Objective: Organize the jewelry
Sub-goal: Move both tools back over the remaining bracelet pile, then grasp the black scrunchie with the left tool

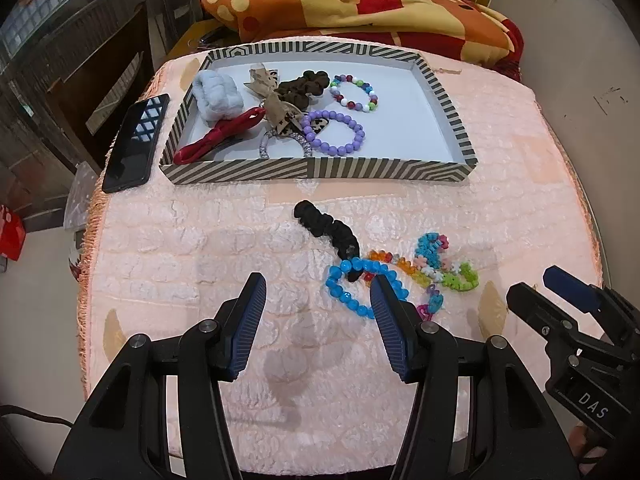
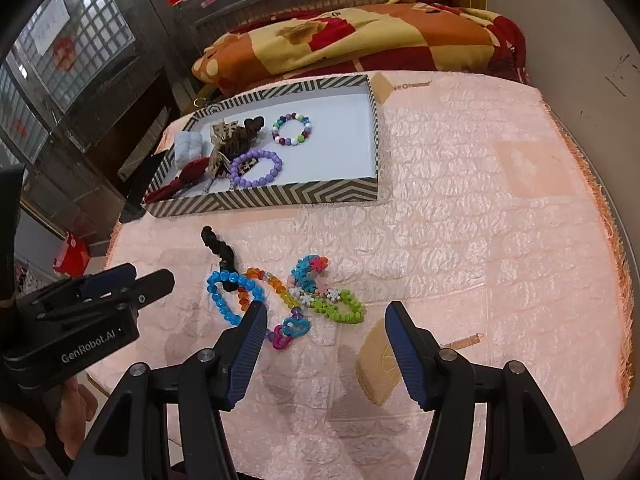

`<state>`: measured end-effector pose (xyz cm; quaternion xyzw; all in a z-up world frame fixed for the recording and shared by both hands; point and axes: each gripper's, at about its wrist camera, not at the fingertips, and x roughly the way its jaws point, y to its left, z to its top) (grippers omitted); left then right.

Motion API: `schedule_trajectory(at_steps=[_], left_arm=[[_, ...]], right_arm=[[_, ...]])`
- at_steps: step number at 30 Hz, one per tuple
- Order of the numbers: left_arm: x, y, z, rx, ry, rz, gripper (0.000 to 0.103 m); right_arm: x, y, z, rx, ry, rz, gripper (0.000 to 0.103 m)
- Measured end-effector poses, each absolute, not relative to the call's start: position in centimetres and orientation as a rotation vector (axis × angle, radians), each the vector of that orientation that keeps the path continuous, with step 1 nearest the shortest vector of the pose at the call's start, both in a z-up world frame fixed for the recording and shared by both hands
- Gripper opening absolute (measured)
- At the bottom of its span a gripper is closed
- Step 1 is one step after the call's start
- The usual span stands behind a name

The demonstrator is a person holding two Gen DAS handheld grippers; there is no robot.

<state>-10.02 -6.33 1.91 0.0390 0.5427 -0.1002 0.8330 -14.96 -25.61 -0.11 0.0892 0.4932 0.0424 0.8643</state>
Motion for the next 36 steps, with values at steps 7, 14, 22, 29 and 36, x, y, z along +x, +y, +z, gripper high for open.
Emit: schedule_trajectory(at_steps=[7,14,22,29,36], left_arm=[[-9.6,-6.2,1.6,0.081,1.167,-0.211,0.054],[-8.1,-3.4,1.0,0.034,1.190,-0.189,0.054],[-5.8,-0.5,-0.4,-0.089,1.266,-0.175,0.055],[-3.7,-2.1,-1.1,-0.188,1.312,-0.214,0.062],[-1.8,-4.1,-2.7,-0.180,1.358,-0.211,0.065]], right_arm=[[-14.5,-25.3,-0.7,0.189,1.047,0.097,0.059],[-14.1,-24.6,-1.6,0.188,1.070,0.111,0.059],[-13.4,-24.6,-3.6,0.198,1.114,0.094,0.059],[-13.1,-24.1,-3.6,0.189,1.106,0.137,0.059],[-12.4,-21.1,-3.9,0.135,1.088,0.240,0.059]])
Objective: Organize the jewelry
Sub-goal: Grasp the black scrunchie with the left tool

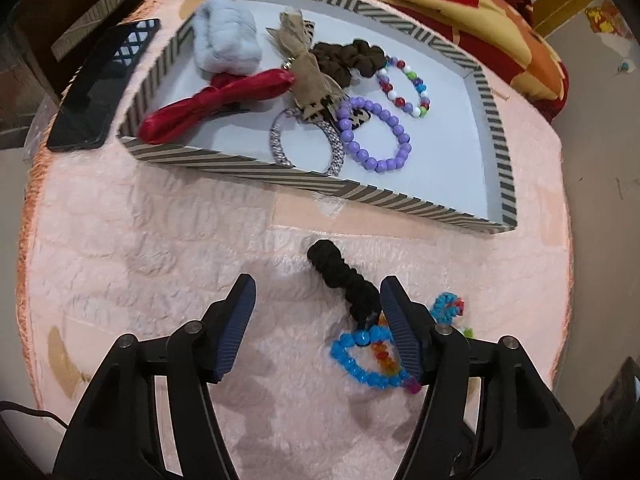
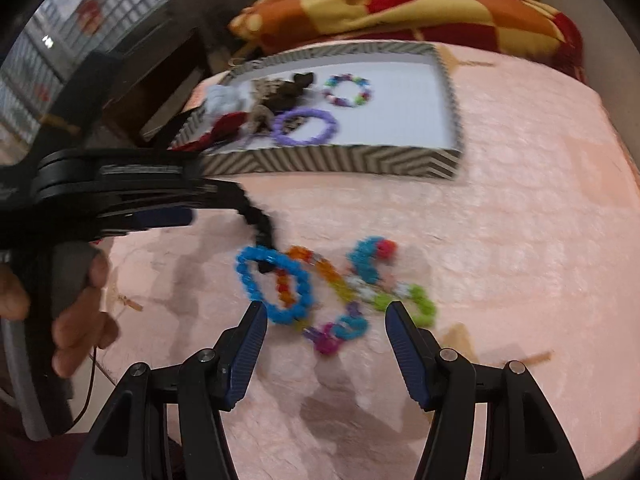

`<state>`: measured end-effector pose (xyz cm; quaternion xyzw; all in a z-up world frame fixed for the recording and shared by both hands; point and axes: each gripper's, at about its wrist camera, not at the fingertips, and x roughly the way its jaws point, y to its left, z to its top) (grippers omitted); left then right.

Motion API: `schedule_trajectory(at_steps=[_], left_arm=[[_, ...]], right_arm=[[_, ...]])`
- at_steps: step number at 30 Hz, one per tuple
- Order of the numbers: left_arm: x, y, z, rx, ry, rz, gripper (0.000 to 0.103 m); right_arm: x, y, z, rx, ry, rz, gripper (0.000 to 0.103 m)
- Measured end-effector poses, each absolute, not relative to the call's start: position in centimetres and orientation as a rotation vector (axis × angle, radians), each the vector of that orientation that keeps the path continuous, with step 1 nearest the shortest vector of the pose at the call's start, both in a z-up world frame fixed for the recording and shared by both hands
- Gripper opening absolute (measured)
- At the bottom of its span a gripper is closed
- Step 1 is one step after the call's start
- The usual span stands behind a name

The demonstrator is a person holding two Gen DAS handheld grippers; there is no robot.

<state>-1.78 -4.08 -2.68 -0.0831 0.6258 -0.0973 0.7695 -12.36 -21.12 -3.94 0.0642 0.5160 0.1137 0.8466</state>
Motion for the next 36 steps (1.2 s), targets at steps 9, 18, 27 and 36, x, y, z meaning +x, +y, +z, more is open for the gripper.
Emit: schedule_trajectory(at_steps=[9,18,27,36], left_arm=[[-0.7,-4.6,-4.3,-0.115,1.380,-0.201,0.065],[-0.5,-4.9,-5.4,-0.070,1.400,-0.234,0.045],[-1.6,-3.9,-3.6,-0.057,1.358,-0.263,0.010],[-2.1,-3.3,-2.3,-0.051,1.324,-0.243,0.010]], right_arm=[[-9.8,-19.3,-6.4,0.103,1.141,0.261,0.034],[-9.2,-18.4,-7.3,0.019,1.156,0.248,0.004],[-10.1,-18.8,-4.9,0.038,1.093,0.270,0.001],[-9.7,-17.8,-6.7,0.028,1.151,0.309,0.002]])
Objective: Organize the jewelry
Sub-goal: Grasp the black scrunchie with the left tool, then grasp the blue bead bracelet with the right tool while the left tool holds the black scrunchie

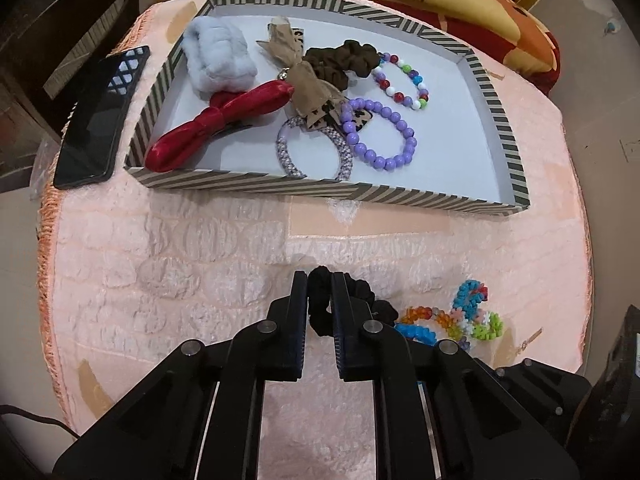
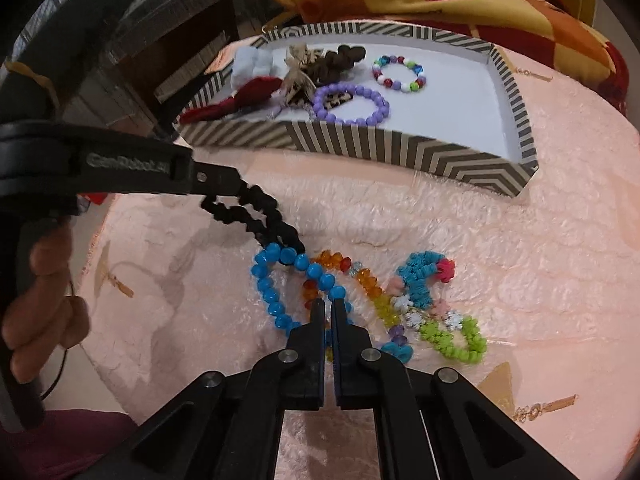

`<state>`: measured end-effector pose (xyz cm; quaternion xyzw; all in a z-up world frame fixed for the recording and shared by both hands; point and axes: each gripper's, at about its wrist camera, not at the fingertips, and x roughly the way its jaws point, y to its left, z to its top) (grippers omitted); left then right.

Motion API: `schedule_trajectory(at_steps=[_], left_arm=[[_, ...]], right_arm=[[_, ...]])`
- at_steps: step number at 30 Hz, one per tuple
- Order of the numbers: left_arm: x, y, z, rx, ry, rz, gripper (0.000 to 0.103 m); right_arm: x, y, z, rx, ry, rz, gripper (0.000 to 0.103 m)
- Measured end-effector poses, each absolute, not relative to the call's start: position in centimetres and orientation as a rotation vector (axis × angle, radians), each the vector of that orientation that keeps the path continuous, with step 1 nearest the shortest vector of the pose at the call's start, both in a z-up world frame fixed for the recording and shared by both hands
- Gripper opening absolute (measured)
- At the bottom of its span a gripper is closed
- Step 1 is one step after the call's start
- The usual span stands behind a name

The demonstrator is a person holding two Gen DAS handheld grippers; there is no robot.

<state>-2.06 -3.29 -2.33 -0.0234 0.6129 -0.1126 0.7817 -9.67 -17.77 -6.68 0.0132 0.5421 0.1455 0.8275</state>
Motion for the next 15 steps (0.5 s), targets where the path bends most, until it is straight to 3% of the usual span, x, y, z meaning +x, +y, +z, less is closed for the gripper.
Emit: schedule_trajectory(at_steps=[8,10,12,15], left_arm=[[-1.9,-2.4,-3.1,-0.061,1.344,-0.218,0.010],[-1.8,-2.3,-3.4,-0.067,1.356,-0.215,0.010],[-1.7,-2.2,-3.7,-0.070,1.367,-0.215,0.010],[-1.6,-2.2,-4.1,-0.077,1.379,-0.218,0.010]], right_arm=[[-9.0,-18.3,-7.2,0.035,1.161,0.288,0.003],[-8.8,-18.2,-7.2,0.036,1.164,0.289,0.008],[-8.7,-18.0,-7.3,0.033,1.175,0.291,0.031],[-8.7,-17.8,-7.6,0.024,1.181,0.302,0.033]])
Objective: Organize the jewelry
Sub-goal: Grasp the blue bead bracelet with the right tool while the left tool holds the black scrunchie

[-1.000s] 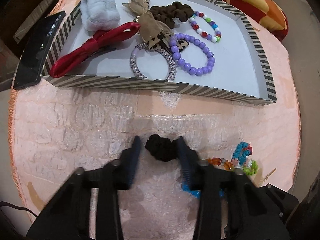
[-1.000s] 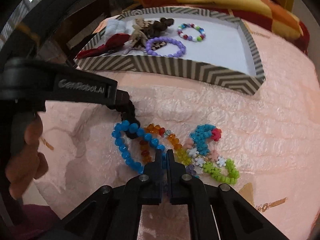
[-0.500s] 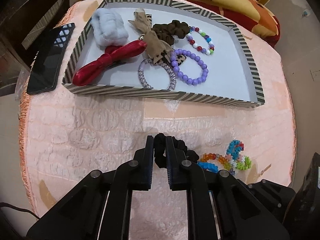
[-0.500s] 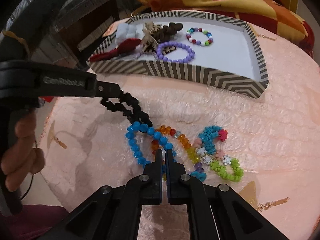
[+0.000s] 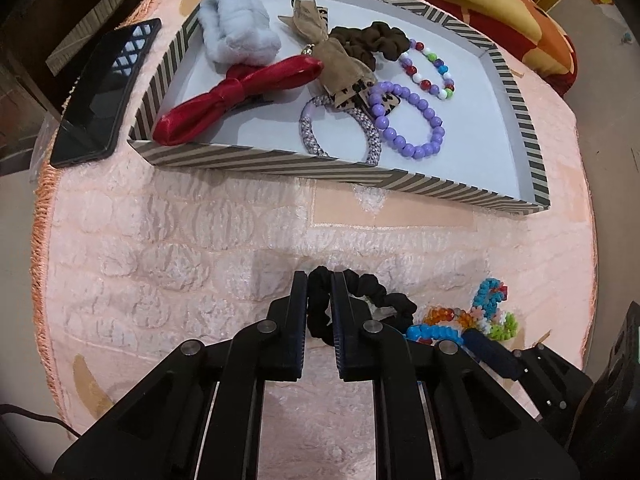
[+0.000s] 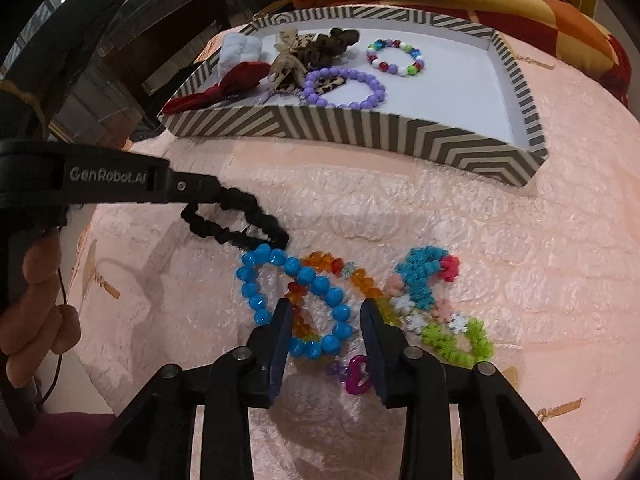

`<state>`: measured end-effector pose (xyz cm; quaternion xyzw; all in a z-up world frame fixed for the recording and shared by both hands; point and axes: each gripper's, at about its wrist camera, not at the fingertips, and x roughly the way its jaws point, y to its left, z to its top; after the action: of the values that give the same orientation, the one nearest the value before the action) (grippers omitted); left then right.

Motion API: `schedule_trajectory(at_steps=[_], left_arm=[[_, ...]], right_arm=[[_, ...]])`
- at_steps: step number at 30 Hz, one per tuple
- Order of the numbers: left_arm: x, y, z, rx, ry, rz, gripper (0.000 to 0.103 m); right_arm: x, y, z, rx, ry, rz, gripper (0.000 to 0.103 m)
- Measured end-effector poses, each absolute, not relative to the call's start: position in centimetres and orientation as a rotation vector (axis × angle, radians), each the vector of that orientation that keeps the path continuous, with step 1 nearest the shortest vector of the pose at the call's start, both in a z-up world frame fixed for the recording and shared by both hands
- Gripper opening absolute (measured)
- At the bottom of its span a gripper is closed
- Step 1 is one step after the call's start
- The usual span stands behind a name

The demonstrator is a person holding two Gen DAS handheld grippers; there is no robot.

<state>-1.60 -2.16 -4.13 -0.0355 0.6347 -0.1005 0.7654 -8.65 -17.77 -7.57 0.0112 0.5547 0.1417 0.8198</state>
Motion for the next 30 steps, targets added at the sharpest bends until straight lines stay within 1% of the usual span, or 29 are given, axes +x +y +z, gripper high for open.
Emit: schedule_trajectory(at_steps=[5,7,8,10,11,12,14,18,30], left_arm=[[-1.9,-2.3,-4.9,-0.055,1.391,-0.213,0.010],[-1.9,-2.3,-5.3,-0.052,1.400,-0.207,0.011],[-1.9,-2.3,-5.5,-0.053,1.403,-0.203,0.011],[-1.7,-2.5,-5.7,-0.047,1.399,-0.202,0.012],[-1.8,-2.7,-5.7,-0.032,1.394,-0.202,0.012],[-1.8,-2.9,-5.7,-0.020,1.391,-0.206,0.012],[-1.9,-3.1,-5.8,-0.004,1.389,-0.215,0.012],[-1.9,-2.8,-5.1,-0.035,1.388,-0.249,0.008],[-0.8,-3.4,1.8,-0.084,1.286,-0.314,0.007]], right_arm=[[-8.6,-17.9,-7.5,0.062,1.177,0.316,0.033],[-8.7,-17.9,-7.6,0.058,1.183,0.329,0.031],[-8.7,-17.9,-7.8,0.053,1.188,0.329,0.026],[-8.7,-18.1,-7.9,0.073,1.183,0.330,0.023],[-8.8,-18.4,-7.9,0.091,1.180,0.333,0.017],[-8.9,-18.6,-8.0,0.113,1.179,0.339,0.008],[-9.1,-19.2,-7.5,0.150,1.170,0.341,0.008],[-9.9,-19.4,-5.1,0.152,1.114,0.373,0.008],[-10.4,-21.2,1.5,0.206,0.973,0.407,0.008]])
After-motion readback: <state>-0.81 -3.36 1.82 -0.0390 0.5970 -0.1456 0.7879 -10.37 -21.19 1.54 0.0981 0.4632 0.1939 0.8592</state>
